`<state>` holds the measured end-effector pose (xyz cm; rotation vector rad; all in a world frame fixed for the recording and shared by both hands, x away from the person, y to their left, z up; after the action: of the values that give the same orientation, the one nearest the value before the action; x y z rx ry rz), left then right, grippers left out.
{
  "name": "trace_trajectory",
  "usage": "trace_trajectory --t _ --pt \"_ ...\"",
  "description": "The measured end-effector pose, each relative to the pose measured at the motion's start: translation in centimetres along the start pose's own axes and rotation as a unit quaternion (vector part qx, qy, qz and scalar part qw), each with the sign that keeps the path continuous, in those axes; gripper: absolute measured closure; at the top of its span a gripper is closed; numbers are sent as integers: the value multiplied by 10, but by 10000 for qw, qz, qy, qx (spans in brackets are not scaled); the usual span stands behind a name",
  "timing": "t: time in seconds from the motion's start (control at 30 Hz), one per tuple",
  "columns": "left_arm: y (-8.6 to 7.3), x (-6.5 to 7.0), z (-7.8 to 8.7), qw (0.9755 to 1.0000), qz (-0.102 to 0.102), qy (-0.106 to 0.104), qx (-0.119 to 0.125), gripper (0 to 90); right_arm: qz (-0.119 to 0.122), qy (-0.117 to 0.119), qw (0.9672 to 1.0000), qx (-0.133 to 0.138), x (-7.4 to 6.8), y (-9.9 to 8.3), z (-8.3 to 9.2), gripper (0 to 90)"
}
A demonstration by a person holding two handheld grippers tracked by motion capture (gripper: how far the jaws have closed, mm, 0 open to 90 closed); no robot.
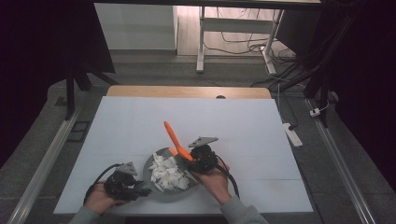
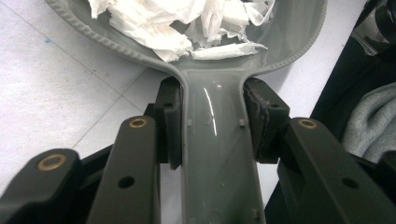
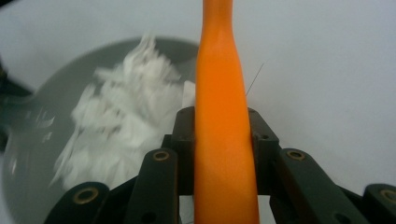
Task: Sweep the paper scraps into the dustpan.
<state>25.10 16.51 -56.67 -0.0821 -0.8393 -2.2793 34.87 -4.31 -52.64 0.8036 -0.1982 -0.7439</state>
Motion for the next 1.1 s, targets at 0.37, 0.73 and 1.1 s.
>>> trace_trajectory --t 0.37,0.73,1.1 --pt "-1 -1 0 10000 9 -12 -16 614 357 152 9985 382 -32 5 -4 703" --pt "0 -1 -1 10000 39 -3 -22 614 132 203 9971 720 -13 18 44 702" --pt "-1 -1 -1 10000 18 -17 -16 614 -284 -799 9952 480 66 2 22 703"
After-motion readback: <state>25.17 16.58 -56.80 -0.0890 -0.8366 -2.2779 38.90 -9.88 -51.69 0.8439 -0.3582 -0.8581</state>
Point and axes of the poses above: each handheld gripper's, and its own axes: z roughly backward along the jaws, y roughly out of its top, x roughly to its right, the point moved 6 cm from there along -z, roughly forward along the jaws
